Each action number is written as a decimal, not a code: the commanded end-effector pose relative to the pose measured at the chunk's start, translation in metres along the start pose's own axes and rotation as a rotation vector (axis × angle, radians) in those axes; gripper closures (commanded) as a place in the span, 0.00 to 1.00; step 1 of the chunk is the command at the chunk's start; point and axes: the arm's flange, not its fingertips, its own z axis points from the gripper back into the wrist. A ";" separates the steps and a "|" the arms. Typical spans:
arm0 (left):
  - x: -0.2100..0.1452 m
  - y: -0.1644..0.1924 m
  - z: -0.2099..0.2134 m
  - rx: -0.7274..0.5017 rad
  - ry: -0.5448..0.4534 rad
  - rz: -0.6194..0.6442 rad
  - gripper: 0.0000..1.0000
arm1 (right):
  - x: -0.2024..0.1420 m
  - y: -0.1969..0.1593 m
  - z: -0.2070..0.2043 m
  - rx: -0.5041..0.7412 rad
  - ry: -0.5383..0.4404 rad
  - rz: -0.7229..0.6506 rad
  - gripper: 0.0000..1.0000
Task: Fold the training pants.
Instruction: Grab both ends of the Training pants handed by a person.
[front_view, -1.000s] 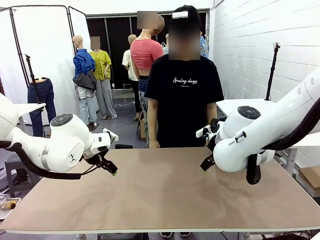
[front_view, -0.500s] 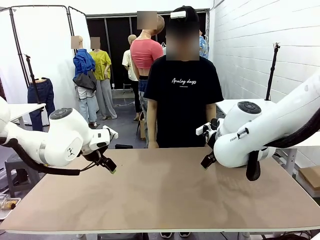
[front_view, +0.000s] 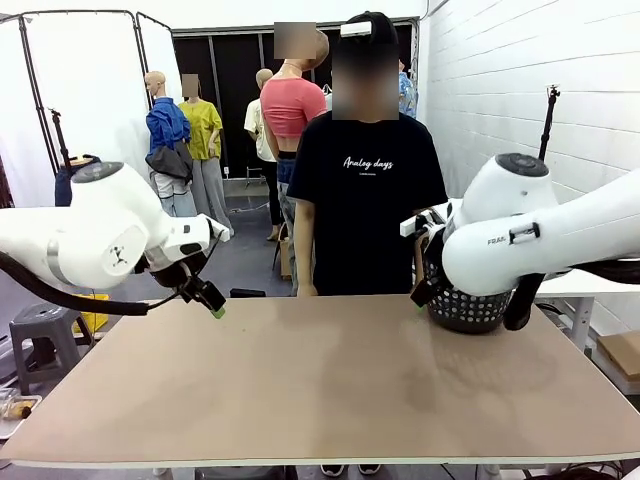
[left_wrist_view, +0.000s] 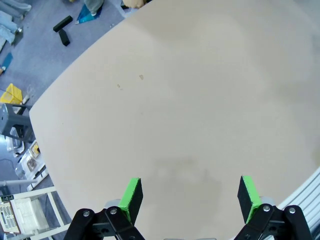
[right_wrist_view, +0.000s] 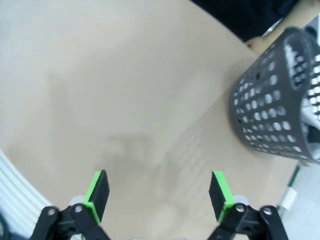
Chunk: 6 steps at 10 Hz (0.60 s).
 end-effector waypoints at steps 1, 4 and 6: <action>0.005 -0.004 0.034 -0.047 -0.025 -0.046 0.00 | 0.002 0.000 0.027 0.017 -0.039 -0.006 0.00; 0.009 -0.016 0.064 -0.019 -0.033 -0.072 0.00 | 0.003 0.005 0.059 -0.002 -0.120 0.005 0.00; 0.007 -0.020 0.071 -0.013 -0.048 -0.065 0.00 | 0.000 0.007 0.070 -0.011 -0.125 0.019 0.00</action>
